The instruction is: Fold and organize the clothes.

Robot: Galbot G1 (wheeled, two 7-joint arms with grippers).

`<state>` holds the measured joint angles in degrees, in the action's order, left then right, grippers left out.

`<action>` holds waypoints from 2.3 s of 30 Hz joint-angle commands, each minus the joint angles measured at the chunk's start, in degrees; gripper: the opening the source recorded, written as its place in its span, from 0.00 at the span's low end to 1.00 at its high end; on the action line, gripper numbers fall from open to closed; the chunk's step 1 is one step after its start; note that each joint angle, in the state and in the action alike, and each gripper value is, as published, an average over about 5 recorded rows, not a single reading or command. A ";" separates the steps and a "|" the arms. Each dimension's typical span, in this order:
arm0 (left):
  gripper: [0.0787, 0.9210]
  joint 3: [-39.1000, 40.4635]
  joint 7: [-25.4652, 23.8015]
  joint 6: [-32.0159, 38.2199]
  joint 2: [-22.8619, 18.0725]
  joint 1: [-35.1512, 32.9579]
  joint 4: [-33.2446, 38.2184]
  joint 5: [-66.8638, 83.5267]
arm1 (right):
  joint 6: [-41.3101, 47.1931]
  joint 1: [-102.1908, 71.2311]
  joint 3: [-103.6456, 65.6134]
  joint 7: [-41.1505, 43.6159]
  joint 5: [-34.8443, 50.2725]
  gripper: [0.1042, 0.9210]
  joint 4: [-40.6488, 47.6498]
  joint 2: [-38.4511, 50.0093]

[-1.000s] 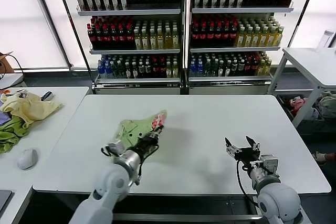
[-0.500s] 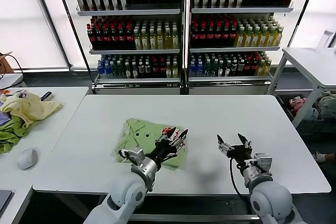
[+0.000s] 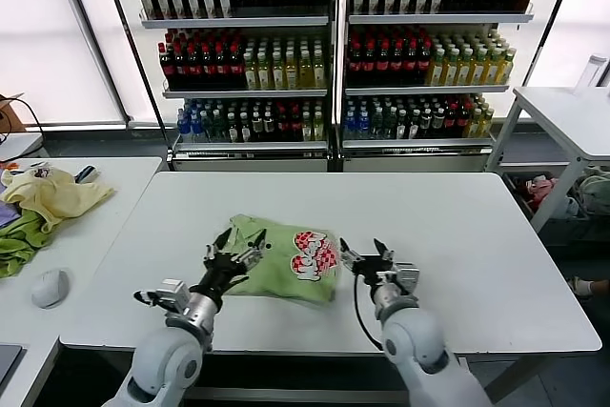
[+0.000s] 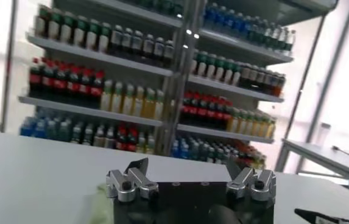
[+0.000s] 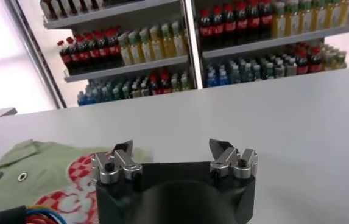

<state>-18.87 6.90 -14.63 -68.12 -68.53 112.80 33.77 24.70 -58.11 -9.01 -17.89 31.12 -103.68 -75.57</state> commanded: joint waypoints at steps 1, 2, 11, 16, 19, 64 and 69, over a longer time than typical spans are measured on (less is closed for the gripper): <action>0.88 -8.45 1.44 2.00 2.09 -5.61 1.43 -1.39 | 0.09 8.39 9.86 -4.84 -3.44 0.88 12.72 -9.31; 0.88 -8.46 1.46 2.02 2.05 -5.68 1.40 -1.48 | 0.32 8.37 10.04 -4.99 -3.71 0.88 12.93 -9.39; 0.88 -8.16 1.67 2.00 2.03 -5.94 1.46 -1.60 | 2.90 6.86 9.61 -7.17 -4.25 0.80 12.98 -8.55; 0.88 -7.74 1.74 2.00 2.07 -6.16 1.63 -1.59 | 2.44 5.62 8.92 -6.29 -4.23 0.63 11.31 -7.13; 0.88 -7.50 1.82 1.95 1.98 -6.05 1.43 -1.57 | 2.08 5.24 8.35 -5.32 -5.29 0.52 11.03 -6.03; 0.88 -3.11 0.52 3.00 0.96 -6.83 2.91 -9.77 | -17.00 -11.58 -16.31 13.58 -21.91 0.54 -4.38 7.30; 0.88 -3.19 0.41 4.07 0.87 -8.65 4.81 -10.63 | -16.69 -22.88 -22.87 14.60 -19.47 0.73 -13.32 7.49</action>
<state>-22.16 7.40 -11.60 -67.14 -74.92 114.95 25.30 10.51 -57.39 -18.34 -4.04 9.34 -95.00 -68.53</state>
